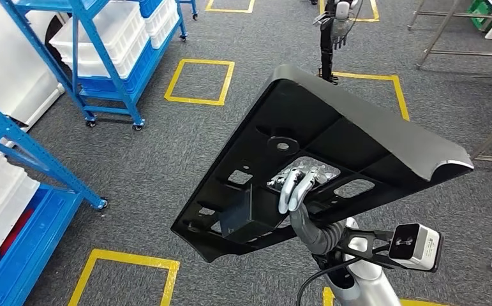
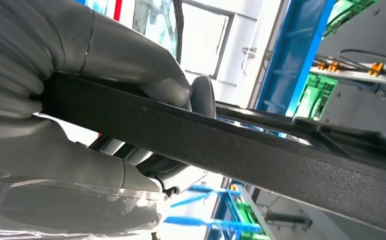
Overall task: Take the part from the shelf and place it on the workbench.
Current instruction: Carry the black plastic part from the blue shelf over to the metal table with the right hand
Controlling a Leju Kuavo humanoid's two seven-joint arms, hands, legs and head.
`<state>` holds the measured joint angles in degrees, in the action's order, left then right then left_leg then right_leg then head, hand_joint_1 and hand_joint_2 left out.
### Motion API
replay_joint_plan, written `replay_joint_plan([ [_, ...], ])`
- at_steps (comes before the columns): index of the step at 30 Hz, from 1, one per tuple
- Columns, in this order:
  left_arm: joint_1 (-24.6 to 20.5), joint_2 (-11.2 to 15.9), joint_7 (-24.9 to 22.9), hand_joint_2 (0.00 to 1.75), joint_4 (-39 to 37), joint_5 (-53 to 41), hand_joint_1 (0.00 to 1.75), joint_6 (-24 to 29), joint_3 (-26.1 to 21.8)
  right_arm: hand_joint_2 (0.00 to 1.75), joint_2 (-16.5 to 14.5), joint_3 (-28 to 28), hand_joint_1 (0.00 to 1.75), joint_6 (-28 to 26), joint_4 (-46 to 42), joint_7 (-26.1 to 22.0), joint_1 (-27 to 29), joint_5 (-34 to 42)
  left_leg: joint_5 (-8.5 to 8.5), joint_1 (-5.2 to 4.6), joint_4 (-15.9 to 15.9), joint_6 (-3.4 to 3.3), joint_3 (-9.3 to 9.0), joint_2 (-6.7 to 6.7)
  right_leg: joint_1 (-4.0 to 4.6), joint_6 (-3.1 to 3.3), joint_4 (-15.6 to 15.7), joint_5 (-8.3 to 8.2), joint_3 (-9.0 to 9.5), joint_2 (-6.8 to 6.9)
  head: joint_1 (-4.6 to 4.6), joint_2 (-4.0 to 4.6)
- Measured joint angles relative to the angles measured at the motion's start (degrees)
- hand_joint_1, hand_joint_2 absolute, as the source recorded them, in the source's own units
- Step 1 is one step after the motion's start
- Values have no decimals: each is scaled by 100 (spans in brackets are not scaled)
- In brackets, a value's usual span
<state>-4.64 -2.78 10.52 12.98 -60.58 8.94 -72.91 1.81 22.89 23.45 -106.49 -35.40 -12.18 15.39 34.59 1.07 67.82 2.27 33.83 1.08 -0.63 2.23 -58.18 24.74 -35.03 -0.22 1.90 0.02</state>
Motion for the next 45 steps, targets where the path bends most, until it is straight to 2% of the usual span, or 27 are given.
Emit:
replay_joint_plan([
  [2,25,-1,13,175,0,-3,0,-2,0,175,-4,34,173,-33,36,-3,-10,0,172,-2,649,-11,366,-69,30,18,-3,2,5,-170,0,0],
  [3,30,-2,20,175,0,-5,0,-6,0,175,-4,42,173,-45,50,-6,-10,1,76,-3,662,-30,416,-80,44,21,-6,2,12,-259,0,0],
  [5,31,-2,28,175,0,-9,0,-15,0,175,-4,49,173,-65,64,-14,-13,2,-395,-12,16,-97,202,-202,57,20,-11,4,36,-424,0,0],
  [7,31,6,33,175,1,-11,0,-22,1,175,-4,56,173,-91,73,-24,-28,2,-751,-23,-750,-163,-88,-465,65,-7,-26,4,35,-570,0,0],
  [8,31,11,37,175,1,-13,0,-24,1,175,-4,61,173,-105,78,-31,-34,3,-808,-34,-946,-182,-162,-552,57,-35,-28,0,20,-636,0,0],
  [10,17,18,43,175,2,-15,0,-32,0,175,-4,66,173,-132,88,-43,-40,4,-808,-54,-1044,-205,-205,-507,30,-117,-14,-25,-14,-772,0,0],
  [11,4,20,45,175,2,-17,0,-39,0,175,-3,67,173,-141,89,-50,-40,5,-832,-50,-1078,-232,-227,-440,22,-150,-21,-25,-23,-769,0,0],
  [12,-8,21,48,175,2,-21,0,-46,0,175,-3,67,173,-148,90,-56,-44,7,-859,-45,-1123,-266,-252,-372,31,-178,-82,20,-54,-659,-1,0],
  [13,-14,22,51,175,2,-24,0,-53,0,175,-2,68,173,-154,90,-62,-53,9,-886,-41,-1167,-299,-272,-294,42,-201,-254,135,-136,-489,-1,0],
  [15,1,22,57,175,2,-29,0,-63,0,175,-1,71,173,-167,91,-69,-59,16,-900,-53,-1203,-341,-285,-135,45,-239,-933,512,-469,-127,-1,0],
  [17,23,22,58,175,2,-28,0,-69,0,175,4,73,173,-179,93,-70,-35,20,-888,-63,-1199,-345,-280,33,7,-286,-1575,745,-797,-37,-1,0],
  [18,25,23,58,175,2,-27,0,-70,0,175,8,73,173,-183,94,-71,-21,20,-879,-62,-1196,-339,-280,110,-14,-308,-1620,703,-822,-18,-1,0],
  [20,15,23,60,175,2,-21,0,-71,0,175,12,73,173,-185,95,-71,-7,20,-848,-58,-1174,-309,-292,248,-50,-337,-1050,372,-514,89,-1,0],
  [22,9,25,61,175,3,-13,0,-72,0,175,14,74,173,-184,95,-71,-9,20,-791,-75,-1128,-248,-305,352,-38,-301,-305,126,-107,310,-1,0],
  [23,7,27,61,175,4,-10,0,-70,0,175,14,74,173,-184,95,-71,-11,20,-763,-86,-1109,-212,-315,395,-22,-268,-107,88,-1,372,-1,0],
  [26,-10,21,61,175,4,-9,0,-68,0,175,16,75,173,-184,95,-73,-16,21,-706,-77,-1093,-105,-362,504,7,-155,-34,88,24,241,0,0],
  [28,-22,11,62,175,4,-9,0,-69,0,175,13,78,173,-179,95,-73,-36,21,-543,-39,-892,-48,-305,320,-4,-77,1,62,42,126,-1,0],
  [30,-13,8,63,175,4,-8,0,-69,-1,175,4,86,173,-172,95,-72,-59,21,-174,-18,-233,-24,-13,31,-4,-23,14,49,49,11,-1,0],
  [31,-1,8,62,175,4,-8,0,-68,-1,175,-1,92,173,-168,95,-69,-64,21,2,-15,180,-20,188,-32,7,-9,11,49,47,-56,0,0],
  [32,10,8,62,175,4,-7,0,-68,-2,175,-4,98,173,-161,96,-67,-64,21,100,-15,501,-19,355,-60,17,-3,8,49,47,-132,0,0],
  [33,16,7,62,175,4,-7,0,-68,-3,175,-5,103,173,-153,96,-65,-63,21,77,-15,621,-25,435,-70,25,-1,4,49,50,-210,0,0],
  [35,20,5,63,175,4,-7,0,-65,-4,175,-10,109,173,-140,97,-58,-64,22,-282,-14,183,-56,279,-117,31,-7,-8,53,65,-367,0,0],
  [37,20,11,65,175,4,-7,0,-56,-7,175,-21,113,173,-138,97,-53,-66,22,-662,-7,-629,-94,-55,-380,27,-35,-25,56,66,-506,0,0],
  [39,23,21,68,175,4,-7,0,-39,-13,175,-29,114,173,-137,97,-52,-64,21,-768,-17,-1001,-129,-211,-562,11,-105,-28,40,32,-629,0,0],
  [41,19,30,74,175,5,-7,0,-19,-19,175,-31,115,173,-136,96,-56,-60,20,-790,-26,-1043,-189,-230,-464,-6,-193,-4,6,5,-748,-1,0],
  [43,7,33,93,175,7,-5,0,-5,-20,175,-30,115,173,-136,93,-68,-56,15,-845,-15,-1128,-272,-261,-323,9,-246,-127,97,-64,-583,-2,0],
  [45,14,33,117,175,7,-2,0,-1,-26,175,-30,119,173,-135,90,-77,-51,7,-873,-29,-1181,-330,-278,-166,29,-264,-684,431,-332,-218,-3,0],
])
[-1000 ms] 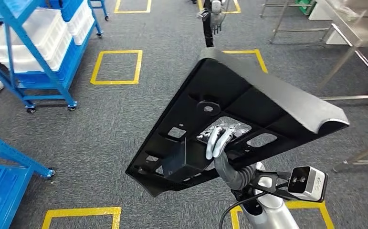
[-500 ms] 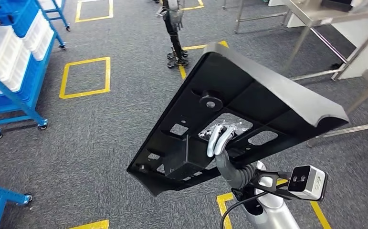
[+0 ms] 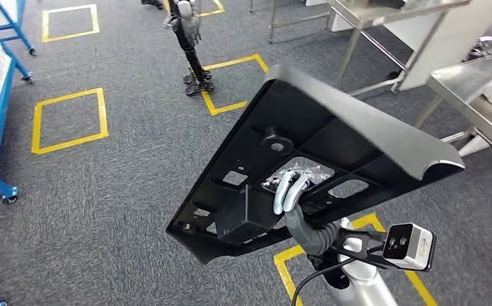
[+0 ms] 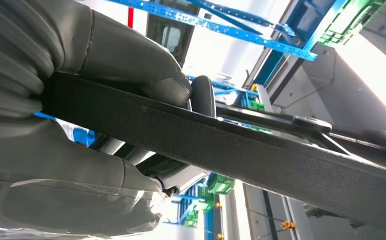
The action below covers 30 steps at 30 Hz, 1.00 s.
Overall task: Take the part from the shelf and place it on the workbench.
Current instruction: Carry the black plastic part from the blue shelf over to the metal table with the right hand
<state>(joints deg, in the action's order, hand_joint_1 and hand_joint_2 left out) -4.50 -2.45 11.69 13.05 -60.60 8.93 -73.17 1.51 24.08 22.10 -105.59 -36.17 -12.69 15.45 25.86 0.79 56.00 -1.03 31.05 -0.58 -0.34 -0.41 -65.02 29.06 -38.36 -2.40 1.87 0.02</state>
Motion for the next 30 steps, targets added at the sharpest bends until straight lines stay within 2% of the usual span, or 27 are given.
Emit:
replay_joint_plan([
  [1,13,0,8,175,0,2,0,1,-4,175,0,2,173,1,1,-2,7,-4,2,-13,1,-14,5,78,-2,-7,-393,192,-192,114,0,0],
  [2,25,0,10,175,0,3,0,1,-7,175,0,4,173,1,2,-2,22,-5,8,-24,4,-19,11,161,-8,-15,-739,325,-360,170,0,0],
  [3,29,0,13,175,0,5,0,1,-9,175,0,5,173,1,3,-2,39,-6,13,-29,7,-20,14,241,-15,-23,-920,353,-446,196,1,0],
  [4,26,0,14,175,0,6,0,1,-10,175,0,5,173,0,4,-2,52,-7,19,-30,11,-15,13,316,-23,-29,-885,278,-418,217,1,0],
  [5,19,0,15,175,0,7,0,1,-11,175,0,5,173,0,4,-2,59,-7,30,-30,19,-6,9,386,-30,-30,-607,111,-260,256,1,0],
  [6,11,-1,16,175,0,8,0,1,-12,175,0,5,173,1,4,-2,61,-7,46,-31,33,9,2,448,-33,-24,-180,-82,-15,338,1,0],
  [8,4,-2,17,175,1,8,0,1,-12,175,-1,6,173,2,4,-3,58,-7,89,-54,71,63,-6,548,-1,16,518,-290,374,525,1,0],
  [9,2,-2,20,175,2,7,0,1,-12,175,-1,7,173,2,4,-4,57,-8,107,-65,85,95,-12,594,19,43,663,-305,445,563,1,0],
  [11,-9,-5,28,175,2,6,0,1,-12,175,-2,9,173,1,3,-7,64,-14,127,-70,88,159,-36,693,38,100,697,-299,435,465,1,0],
  [12,-19,-8,34,175,2,5,0,-1,-12,175,-3,12,173,0,1,-10,70,-20,154,-58,110,196,-45,669,29,128,712,-311,442,405,1,0],
  [14,-25,-15,44,175,2,4,0,-9,-12,175,-9,19,173,1,-2,-26,73,-33,358,-31,388,254,57,436,-5,192,747,-339,463,300,1,0],
  [15,-19,-16,48,175,2,3,0,-13,-12,175,-15,24,173,2,-4,-34,76,-41,547,-18,722,275,208,272,-13,214,752,-349,467,245,1,0],
  [16,-5,-17,49,175,2,2,0,-16,-12,175,-19,29,173,5,-4,-40,82,-49,750,-17,1137,287,405,168,-11,230,751,-353,462,185,2,0],
  [17,9,-16,47,175,2,1,0,-16,-12,175,-24,33,173,8,-4,-42,96,-58,903,-15,1537,295,601,121,-7,237,750,-356,458,113,2,0],
  [18,19,-16,43,175,2,1,0,-16,-13,175,-24,36,173,11,-4,-43,110,-68,954,-15,1794,297,736,103,-4,239,747,-359,457,36,2,0],
  [19,24,-16,39,175,2,1,0,-18,-13,175,-24,38,173,13,-5,-45,122,-74,874,-13,1809,292,759,94,-2,238,745,-360,462,-42,2,0],
  [20,24,-16,34,175,2,1,0,-19,-14,175,-25,38,173,14,-10,-48,129,-79,690,-11,1584,282,669,76,-2,235,741,-361,472,-119,1,0],
  [21,22,-15,29,175,2,1,0,-21,-14,175,-28,38,173,15,-21,-49,132,-83,450,-6,1183,267,491,16,-3,227,737,-359,484,-193,1,0],
  [23,19,-8,20,175,2,-2,0,-27,-14,175,-36,38,173,14,-53,-48,124,-83,145,5,419,228,144,-240,3,185,722,-359,484,-334,1,0],
  [24,17,-5,16,175,2,-4,0,-33,-14,175,-40,38,173,14,-72,-44,121,-79,96,5,218,207,56,-333,-1,150,716,-366,467,-399,1,0],
  [25,14,-4,14,175,3,-6,0,-42,-14,175,-41,38,173,14,-90,-39,121,-72,105,-3,149,184,27,-370,-10,109,716,-379,445,-463,1,0],
  [27,-1,-7,17,175,4,-11,0,-60,-14,175,-41,37,173,15,-134,-25,129,-51,72,-2,112,119,22,-242,-29,32,715,-399,403,-550,1,0],
  [28,-10,-10,22,175,5,-14,0,-69,-14,175,-40,37,173,15,-160,-21,132,-39,49,5,84,75,18,-174,-22,3,656,-353,367,-463,0,0],
  [30,-11,-14,33,175,7,-22,0,-80,-14,175,-38,34,173,15,-202,-17,135,-20,16,8,35,-6,14,-20,-8,-40,224,-75,155,-115,-2,0],
])
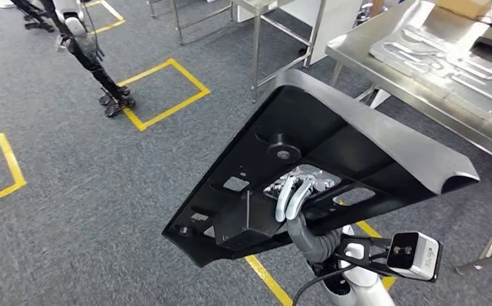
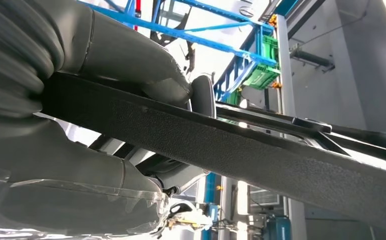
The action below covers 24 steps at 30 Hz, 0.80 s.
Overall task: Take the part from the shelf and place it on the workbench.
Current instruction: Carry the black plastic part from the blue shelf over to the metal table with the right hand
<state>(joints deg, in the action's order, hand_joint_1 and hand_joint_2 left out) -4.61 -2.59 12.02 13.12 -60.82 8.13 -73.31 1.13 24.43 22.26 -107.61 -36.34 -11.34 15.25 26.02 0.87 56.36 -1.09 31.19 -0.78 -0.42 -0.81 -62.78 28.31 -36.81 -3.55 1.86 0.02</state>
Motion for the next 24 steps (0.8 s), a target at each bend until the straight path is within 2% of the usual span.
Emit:
replay_joint_plan([
  [1,12,1,3,175,1,-6,0,-2,0,175,1,-1,173,1,-16,-1,7,6,-1,-14,-5,-23,4,74,2,-21,-373,199,-183,176,-1,0],
  [2,27,1,3,175,2,-14,0,-3,-1,175,2,-3,173,1,-24,-1,21,8,2,-25,-2,-34,11,159,-10,-41,-765,367,-375,258,-1,0],
  [3,37,2,3,175,2,-21,0,-3,-1,175,3,-5,173,1,-31,-1,40,10,6,-31,3,-36,16,241,-24,-58,-1048,452,-511,294,-1,0],
  [4,40,2,2,175,2,-27,0,-4,-2,175,4,-7,173,0,-35,-1,55,11,13,-34,9,-33,20,323,-35,-71,-1132,430,-547,315,-1,0],
  [5,34,1,2,175,2,-31,0,-4,-2,175,5,-10,173,-1,-41,-1,62,12,22,-35,17,-26,20,398,-43,-78,-972,305,-456,347,-1,0],
  [6,26,-1,2,175,2,-33,0,-5,-2,175,5,-11,173,-1,-52,0,65,12,35,-35,28,-14,14,463,-44,-74,-610,121,-252,416,-1,0],
  [8,14,-4,5,175,2,-35,0,-6,-2,175,3,-14,173,-3,-88,3,57,12,73,-54,59,31,-4,575,-16,-23,182,-147,183,667,-1,0],
  [9,11,-5,7,175,2,-36,0,-6,-2,175,2,-14,173,-4,-107,7,54,13,91,-66,72,61,-14,623,4,10,402,-197,302,743,-1,0],
  [10,9,-6,9,175,2,-37,0,-6,-2,175,0,-16,173,-5,-123,12,52,14,105,-78,78,93,-25,675,24,41,487,-201,338,763,-1,0],
  [12,-9,-9,11,175,2,-38,0,-6,-2,175,-2,-20,173,-7,-147,23,56,15,127,-76,80,159,-44,762,23,97,499,-228,323,617,0,0],
  [13,-20,-13,13,175,2,-38,0,-5,-2,175,-2,-23,173,-7,-161,26,58,14,171,-64,123,195,-40,702,7,128,517,-247,325,553,-1,0],
  [14,-28,-16,16,175,2,-39,0,-4,-2,175,-5,-24,173,-7,-173,27,57,14,279,-48,265,226,7,574,-12,161,537,-267,329,494,0,0],
  [16,-19,-20,21,175,2,-38,0,3,-2,175,-15,-25,173,-8,-190,26,66,8,649,-21,892,273,264,249,-31,206,554,-291,329,376,0,0],
  [17,-3,-20,22,175,2,-37,0,8,-2,175,-19,-25,173,-9,-190,26,80,2,839,-17,1299,285,449,167,-30,218,552,-297,321,309,1,0],
  [18,13,-20,22,175,2,-35,0,11,-2,175,-21,-25,173,-10,-190,24,101,-9,947,-15,1619,295,602,137,-28,220,549,-301,314,234,1,0],
  [19,25,-20,22,175,2,-34,0,13,-2,175,-21,-25,173,-11,-190,21,119,-20,946,-14,1763,299,679,125,-27,219,544,-305,310,156,1,0],
  [20,31,-20,22,175,2,-33,0,14,-2,175,-21,-25,173,-12,-190,19,132,-32,823,-8,1665,299,644,115,-29,214,537,-308,309,76,1,0],
  [21,32,-20,22,175,2,-32,0,14,-2,175,-21,-25,173,-13,-192,16,139,-43,609,3,1343,294,501,80,-32,203,526,-308,312,-5,0,0],
  [23,32,-18,22,175,3,-30,0,14,-2,175,-21,-25,173,-14,-203,13,139,-53,253,38,519,275,137,-182,-35,158,489,-305,295,-149,0,0],
  [24,32,-17,22,175,4,-29,0,13,-2,175,-21,-25,173,-14,-212,11,137,-58,176,48,264,257,28,-300,-35,121,475,-311,271,-210,1,0],
])
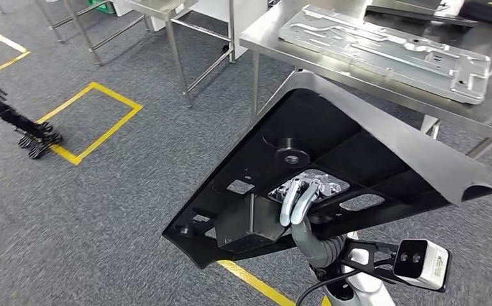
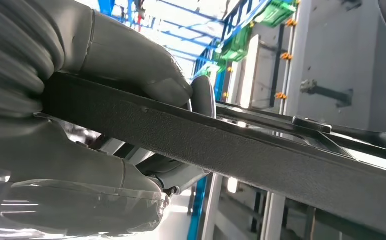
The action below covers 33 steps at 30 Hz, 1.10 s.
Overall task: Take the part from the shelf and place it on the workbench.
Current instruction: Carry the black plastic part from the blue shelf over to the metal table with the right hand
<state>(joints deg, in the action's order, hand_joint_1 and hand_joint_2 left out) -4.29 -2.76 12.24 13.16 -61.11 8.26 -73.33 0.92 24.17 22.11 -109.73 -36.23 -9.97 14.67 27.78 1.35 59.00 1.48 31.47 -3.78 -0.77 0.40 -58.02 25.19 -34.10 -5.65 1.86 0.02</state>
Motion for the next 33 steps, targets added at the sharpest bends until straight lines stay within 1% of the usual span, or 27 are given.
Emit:
replay_joint_plan([
  [1,-2,-1,-2,175,0,2,0,0,0,175,0,0,173,-1,-10,-1,0,-4,-7,-1,-107,-26,-41,-83,-1,-41,-6,-14,-29,-60,1,0],
  [2,-6,-1,-4,175,0,5,0,0,-1,175,0,0,173,-1,-17,-1,-1,-8,-7,-16,-116,-57,-39,-68,-2,-87,-1,-35,-56,-120,1,0],
  [3,-13,-2,-7,175,0,10,0,0,-1,175,0,0,173,-1,-25,1,1,-11,-26,-12,-123,-102,-36,-1,-11,-127,9,-52,-75,-166,1,0],
  [4,-24,-3,-10,175,0,15,0,1,-2,175,1,0,173,-1,-33,3,1,-11,-49,-10,-142,-148,-39,65,-11,-158,-16,-38,-99,-122,0,0],
  [5,-32,-5,-12,175,0,22,0,1,-2,175,1,0,173,-1,-38,8,-8,-12,-72,-6,-166,-196,-41,138,-6,-180,-115,31,-154,-2,-1,0],
  [7,-29,-8,-19,175,0,36,0,0,-3,175,1,1,173,-2,-45,21,-30,-10,-96,-21,-194,-261,-36,293,4,-206,-661,356,-415,344,-1,0],
  [8,-17,-7,-21,175,0,42,0,-2,-4,175,1,2,173,-3,-45,32,-37,-9,-96,-36,-193,-277,-28,374,3,-217,-1057,549,-604,450,-1,0],
  [9,-6,-7,-23,175,0,44,0,-5,-5,175,1,2,173,-5,-44,43,-34,-8,-94,-51,-191,-281,-21,457,0,-228,-1414,687,-772,499,-1,0],
  [10,-3,-6,-24,175,0,44,0,-10,-8,175,2,2,173,-7,-44,55,-28,-7,-92,-62,-190,-284,-17,540,-2,-232,-1612,726,-859,522,-1,0],
  [11,-7,-6,-24,175,0,44,0,-15,-9,175,2,2,173,-8,-43,66,-24,-7,-88,-70,-188,-285,-18,619,0,-227,-1587,658,-830,542,-1,0],
  [12,-16,-6,-25,175,0,44,0,-20,-10,175,2,2,173,-10,-44,72,-21,-7,-83,-77,-188,-281,-24,688,4,-213,-1328,501,-678,576,-1,0],
  [13,-27,-8,-25,175,0,44,0,-23,-10,175,2,2,173,-11,-46,77,-22,-7,-76,-84,-188,-274,-37,750,14,-185,-911,312,-435,653,-1,0],
  [15,-43,-14,-29,175,0,44,0,-26,-11,175,1,2,173,-13,-58,87,-27,-7,-52,-110,-186,-236,-63,849,65,-108,-187,94,-30,848,-1,0],
  [16,-49,-17,-32,175,0,44,0,-26,-12,175,-1,2,173,-13,-65,89,-29,-6,-42,-119,-185,-209,-74,896,91,-74,-12,66,59,898,-1,0],
  [17,-53,-19,-34,175,0,44,0,-26,-14,175,-3,2,173,-13,-69,91,-29,-5,-35,-125,-190,-179,-85,940,112,-47,35,75,69,888,-1,0],
  [18,-60,-19,-35,175,0,44,0,-26,-15,175,-4,2,173,-13,-72,91,-28,-5,-31,-125,-199,-147,-101,993,113,-22,53,60,62,818,-1,0],
  [19,-69,-19,-34,175,0,44,0,-25,-16,175,-5,2,173,-11,-73,91,-24,-4,-17,-120,-195,-112,-112,990,97,2,75,42,70,761,-1,0],
  [21,-84,-25,-25,175,0,45,0,-24,-21,175,-14,3,173,-7,-73,91,-28,-3,135,-98,-4,-44,-54,780,54,55,127,3,95,654,-1,0],
  [23,-74,-31,-18,175,0,47,0,-20,-36,175,-28,4,173,-4,-69,91,-36,-2,481,-70,614,2,222,513,37,90,143,-18,95,551,-1,0],
  [24,-59,-31,-17,175,0,49,0,-19,-48,175,-35,5,173,-4,-65,91,-35,-2,644,-67,992,15,401,468,38,100,140,-22,88,488,-1,0],
  [25,-42,-30,-17,175,0,51,0,-17,-60,175,-37,5,173,-4,-59,91,-29,-2,721,-64,1272,25,540,450,39,103,135,-26,84,416,-1,0],
  [26,-29,-30,-18,175,0,54,0,-17,-71,175,-37,6,173,-4,-52,91,-25,-2,687,-61,1369,30,597,440,38,100,127,-27,83,340,-1,0],
  [27,-22,-30,-20,175,0,57,0,-18,-79,175,-37,7,173,-3,-46,91,-20,-2,545,-55,1243,28,554,429,35,94,118,-27,85,264,-1,0],
  [28,-23,-30,-21,175,0,59,0,-18,-83,175,-37,7,173,-1,-43,91,-18,-2,331,-45,928,23,422,384,32,83,105,-25,88,191,-1,0],
  [30,-30,-30,-24,175,0,66,0,-20,-87,175,-39,7,173,5,-36,91,-24,-2,11,-13,204,-6,120,117,36,36,64,-17,68,57,-1,0],
  [32,-28,-30,-27,175,0,74,0,-27,-91,175,-43,7,173,10,-32,90,-34,-2,-54,-10,-112,-59,-5,-54,33,-39,41,-33,16,-67,-1,0],
  [33,-29,-30,-28,175,0,77,0,-31,-91,175,-44,7,173,11,-30,90,-36,-2,-54,-22,-134,-94,-12,-12,28,-80,43,-50,-10,-132,-1,0],
])
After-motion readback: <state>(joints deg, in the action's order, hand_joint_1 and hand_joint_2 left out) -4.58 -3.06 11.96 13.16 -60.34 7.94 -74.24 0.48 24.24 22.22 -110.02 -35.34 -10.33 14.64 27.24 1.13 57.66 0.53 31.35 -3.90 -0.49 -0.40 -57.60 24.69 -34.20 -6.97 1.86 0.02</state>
